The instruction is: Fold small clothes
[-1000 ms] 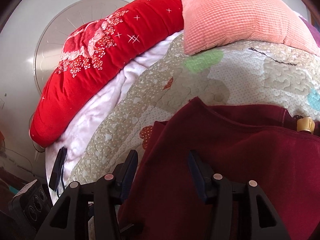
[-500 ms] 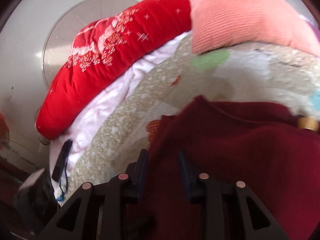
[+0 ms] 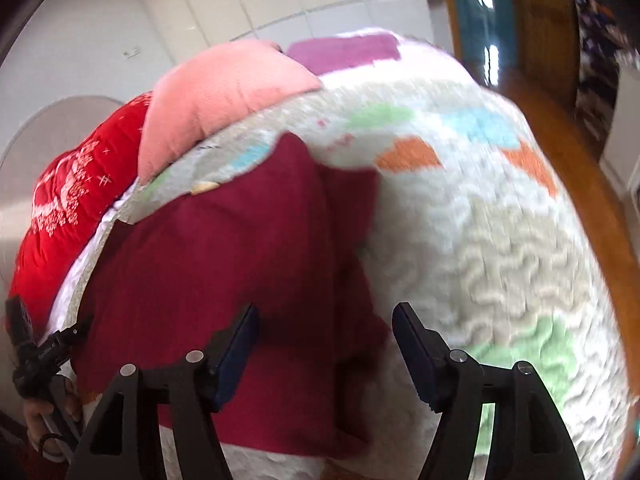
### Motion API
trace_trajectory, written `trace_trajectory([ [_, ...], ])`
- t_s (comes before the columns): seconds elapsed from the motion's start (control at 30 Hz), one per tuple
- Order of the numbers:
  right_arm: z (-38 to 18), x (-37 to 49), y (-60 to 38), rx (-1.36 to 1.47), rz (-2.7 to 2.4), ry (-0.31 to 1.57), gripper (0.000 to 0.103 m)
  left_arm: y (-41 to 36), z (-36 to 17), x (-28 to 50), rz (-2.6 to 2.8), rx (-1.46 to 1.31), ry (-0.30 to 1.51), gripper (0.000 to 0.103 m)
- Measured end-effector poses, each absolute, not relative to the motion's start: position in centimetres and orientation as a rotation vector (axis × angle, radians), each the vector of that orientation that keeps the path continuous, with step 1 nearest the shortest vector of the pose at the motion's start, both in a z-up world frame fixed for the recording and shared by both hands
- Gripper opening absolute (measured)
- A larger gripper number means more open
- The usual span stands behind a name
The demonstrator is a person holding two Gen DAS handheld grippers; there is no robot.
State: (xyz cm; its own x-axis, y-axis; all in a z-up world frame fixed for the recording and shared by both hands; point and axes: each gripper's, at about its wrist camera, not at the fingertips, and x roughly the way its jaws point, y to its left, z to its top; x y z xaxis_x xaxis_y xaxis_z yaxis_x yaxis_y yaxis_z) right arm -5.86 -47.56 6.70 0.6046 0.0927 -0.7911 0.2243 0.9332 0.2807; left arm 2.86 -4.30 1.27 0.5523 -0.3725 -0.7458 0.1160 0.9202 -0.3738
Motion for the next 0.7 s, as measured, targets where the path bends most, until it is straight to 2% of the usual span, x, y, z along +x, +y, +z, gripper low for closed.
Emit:
trace_trajectory([
  [0.07,5.5,-5.9,-47.9,0.444,-0.022,0.922,0.067,-4.7,1.2,2.9,-0.288,-0.281,0.941,0.090],
  [0.1,5.2,-5.7,-47.8,0.446,-0.016,0.916,0.061,-4.8,1.1,2.9,-0.288,-0.273,0.942,0.091],
  [0.13,4.9,-5.7,-47.6,0.441,-0.014,0.910,0.048,-4.8,1.1,3.0,-0.287,-0.270,0.945,0.091],
  [0.17,4.6,-5.6,-47.6,0.449,-0.006,0.908,0.043,-4.8,1.2,3.1,-0.289,-0.265,0.953,0.091],
  [0.2,4.6,-5.7,-47.6,0.474,0.012,0.904,0.033,-4.8,1.2,3.2,-0.293,-0.262,0.963,0.091],
  [0.3,5.8,-6.8,-46.7,0.466,0.052,0.893,0.025,-4.5,1.5,3.8,-0.331,-0.257,1.001,0.091],
  [0.47,8.3,-11.2,-46.8,0.543,0.112,0.857,0.024,-4.2,1.7,3.8,-0.389,-0.242,1.017,0.091],
  [0.57,7.3,-12.4,-46.3,0.511,0.079,0.913,0.024,-4.4,1.5,3.5,-0.387,-0.233,1.003,0.091],
  [0.63,5.8,-12.1,-46.2,0.458,0.008,0.961,0.034,-4.6,1.6,3.4,-0.379,-0.227,1.000,0.091],
  [0.7,6.1,-12.5,-46.8,0.528,-0.037,0.931,0.043,-4.7,1.6,3.1,-0.377,-0.222,0.999,0.091],
])
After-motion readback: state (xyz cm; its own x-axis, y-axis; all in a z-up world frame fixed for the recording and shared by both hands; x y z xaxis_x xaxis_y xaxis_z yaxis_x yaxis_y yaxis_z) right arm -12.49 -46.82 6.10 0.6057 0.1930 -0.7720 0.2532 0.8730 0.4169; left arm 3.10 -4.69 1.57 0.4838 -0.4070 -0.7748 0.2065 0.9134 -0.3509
